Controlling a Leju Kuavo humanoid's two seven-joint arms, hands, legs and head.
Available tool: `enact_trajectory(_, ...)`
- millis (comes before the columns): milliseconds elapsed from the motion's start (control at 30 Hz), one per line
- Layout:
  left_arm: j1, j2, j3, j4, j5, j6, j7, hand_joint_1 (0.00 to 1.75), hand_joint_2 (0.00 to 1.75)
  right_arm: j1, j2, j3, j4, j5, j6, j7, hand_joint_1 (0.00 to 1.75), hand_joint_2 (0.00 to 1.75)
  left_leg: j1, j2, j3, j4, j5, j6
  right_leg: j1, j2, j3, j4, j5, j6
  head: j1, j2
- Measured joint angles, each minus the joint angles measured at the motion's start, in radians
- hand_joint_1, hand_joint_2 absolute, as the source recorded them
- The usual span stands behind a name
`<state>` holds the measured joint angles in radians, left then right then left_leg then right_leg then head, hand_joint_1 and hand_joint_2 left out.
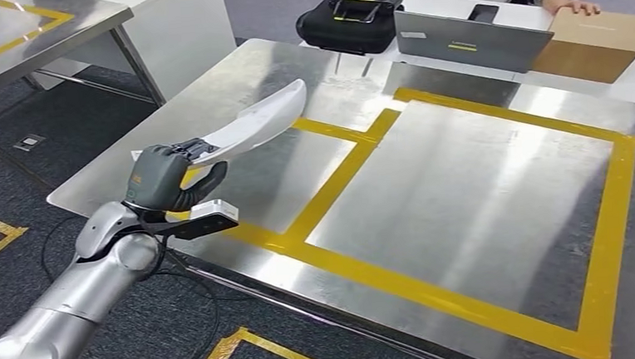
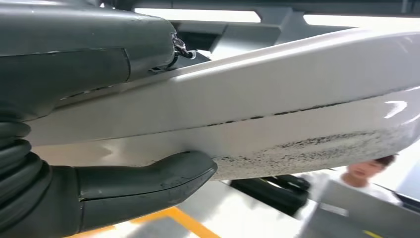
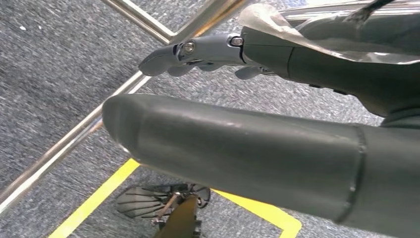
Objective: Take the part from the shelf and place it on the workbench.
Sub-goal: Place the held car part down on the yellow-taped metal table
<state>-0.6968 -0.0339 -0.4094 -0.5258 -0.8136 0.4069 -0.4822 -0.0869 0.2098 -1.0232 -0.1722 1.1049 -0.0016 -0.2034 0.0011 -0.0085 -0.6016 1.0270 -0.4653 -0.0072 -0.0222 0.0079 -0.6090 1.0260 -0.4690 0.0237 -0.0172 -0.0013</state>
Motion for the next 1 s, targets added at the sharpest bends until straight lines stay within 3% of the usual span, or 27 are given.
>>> enact_trajectory(100, 0.005, -0.010, -0.020, -0.019, 0.043, -0.015, -0.014, 1.75, 1.75, 0.002, 0.000, 0.004, 0.000, 0.001, 0.001, 0.000, 0.00, 0.00, 0.001, 0.000, 0.003, -0.015, 0.008, 0.021, -0.004, -0.001, -0.011, 0.009, -0.011, 0.017, 0.001, 0.000)
enact_trajectory(167, 0.005, -0.017, -0.035, -0.029, 0.052, -0.013, -0.003, 1.75, 1.75, 0.001, -0.001, 0.006, 0.000, 0.001, 0.000, 0.000, 0.00, 0.00, 0.003, 0.000, 0.005, -0.022, 0.014, 0.033, -0.004, -0.002, -0.051, 0.093, -0.063, 0.021, 0.006, 0.000)
enact_trajectory(233, 0.010, -0.020, -0.051, -0.033, 0.056, -0.007, 0.017, 1.75, 1.75, 0.001, -0.002, 0.007, 0.000, 0.001, -0.001, 0.000, 0.00, 0.00, 0.001, 0.000, 0.005, -0.022, 0.015, 0.037, -0.002, -0.002, -0.114, 0.230, -0.120, 0.023, 0.009, 0.000)
enact_trajectory(267, 0.014, -0.019, -0.057, -0.033, 0.058, -0.003, 0.026, 1.75, 1.75, 0.002, -0.003, 0.007, 0.000, 0.001, -0.002, 0.001, 0.00, 0.00, 0.000, 0.000, 0.005, -0.022, 0.015, 0.037, -0.002, -0.002, -0.135, 0.273, -0.130, 0.025, 0.009, 0.000)
enact_trajectory(300, 0.017, -0.018, -0.063, -0.032, 0.061, 0.002, 0.034, 1.75, 1.75, 0.004, -0.003, 0.007, 0.000, 0.000, -0.002, 0.002, 0.00, 0.00, -0.001, 0.000, 0.005, -0.022, 0.015, 0.037, -0.002, -0.003, -0.139, 0.280, -0.120, 0.026, 0.009, 0.000)
enact_trajectory(333, 0.018, -0.016, -0.067, -0.031, 0.064, 0.007, 0.040, 1.75, 1.75, 0.005, -0.003, 0.007, 0.000, 0.000, -0.003, 0.003, 0.00, 0.00, -0.001, -0.001, 0.005, -0.021, 0.014, 0.037, -0.002, -0.003, -0.122, 0.242, -0.092, 0.026, 0.010, 0.000)
enact_trajectory(400, 0.019, -0.012, -0.072, -0.028, 0.073, 0.014, 0.047, 1.75, 1.75, 0.005, -0.004, 0.007, 0.000, 0.000, -0.005, 0.003, 0.00, 0.00, -0.002, -0.001, 0.004, -0.015, 0.011, 0.031, -0.002, -0.004, -0.050, 0.103, -0.030, 0.025, 0.010, 0.000)
enact_trajectory(467, 0.019, -0.007, -0.074, -0.026, 0.079, 0.017, 0.050, 1.75, 1.75, 0.004, -0.005, 0.007, 0.000, 0.000, -0.006, 0.003, 0.00, 0.00, -0.006, -0.003, -0.002, -0.007, 0.008, 0.022, -0.002, -0.003, -0.003, 0.016, -0.008, 0.018, 0.010, 0.000)
enact_trajectory(600, 0.020, 0.002, -0.082, -0.024, 0.081, 0.019, 0.050, 0.00, 1.75, 0.007, -0.005, 0.007, 0.001, -0.001, -0.008, 0.003, 0.00, 0.00, -0.005, -0.003, -0.009, 0.005, -0.002, 0.006, -0.002, -0.002, 0.002, 0.005, -0.008, -0.003, 0.010, 0.000)
enact_trajectory(633, 0.019, 0.004, -0.085, -0.024, 0.081, 0.020, 0.051, 0.00, 1.75, 0.006, -0.005, 0.006, 0.001, -0.001, -0.008, 0.003, 0.00, 0.00, -0.004, -0.002, -0.021, 0.033, -0.021, 0.001, -0.004, -0.003, 0.003, 0.003, -0.006, -0.009, 0.008, 0.000)
enact_trajectory(733, 0.021, 0.010, -0.090, -0.020, 0.087, 0.026, 0.064, 0.00, 0.44, 0.006, -0.005, 0.007, 0.001, -0.002, -0.008, 0.003, 0.00, 0.00, -0.001, -0.001, -0.104, 0.221, -0.112, -0.010, -0.004, -0.005, 0.004, 0.003, -0.006, -0.017, 0.004, 0.000)
enact_trajectory(767, 0.023, 0.012, -0.092, -0.017, 0.090, 0.029, 0.068, 0.00, 0.00, 0.006, -0.005, 0.006, 0.001, -0.002, -0.008, 0.003, 0.00, 0.00, -0.001, 0.000, -0.127, 0.271, -0.126, -0.011, -0.003, -0.005, 0.004, 0.003, -0.007, -0.018, 0.005, 0.000)
enact_trajectory(800, 0.026, 0.014, -0.093, -0.014, 0.093, 0.034, 0.070, 0.00, 0.00, 0.006, -0.005, 0.006, 0.001, -0.002, -0.008, 0.002, 0.00, 0.00, -0.001, 0.000, -0.134, 0.285, -0.121, -0.009, -0.002, -0.005, 0.005, 0.003, -0.007, -0.019, 0.004, 0.000)
enact_trajectory(833, 0.027, 0.017, -0.094, -0.011, 0.095, 0.039, 0.071, 0.00, 0.00, 0.006, -0.005, 0.006, 0.001, -0.002, -0.008, 0.002, 0.00, 0.00, -0.001, 0.000, -0.122, 0.257, -0.096, -0.006, -0.001, -0.004, 0.006, 0.003, -0.008, -0.019, 0.004, 0.000)
enact_trajectory(933, 0.024, 0.025, -0.094, -0.006, 0.093, 0.051, 0.073, 0.00, 0.00, 0.006, -0.005, 0.007, 0.001, -0.002, -0.008, 0.000, 0.00, 0.00, -0.009, 0.000, -0.030, 0.057, -0.001, 0.015, 0.002, -0.003, 0.010, 0.003, -0.010, -0.017, 0.005, 0.000)
enact_trajectory(1000, 0.022, 0.028, -0.095, -0.002, 0.089, 0.053, 0.079, 0.00, 0.00, 0.006, -0.005, 0.007, 0.001, -0.003, -0.008, 0.000, 0.00, 0.00, -0.017, 0.001, -0.003, -0.004, 0.009, 0.022, 0.002, -0.005, 0.007, 0.002, -0.009, -0.010, 0.005, 0.000)
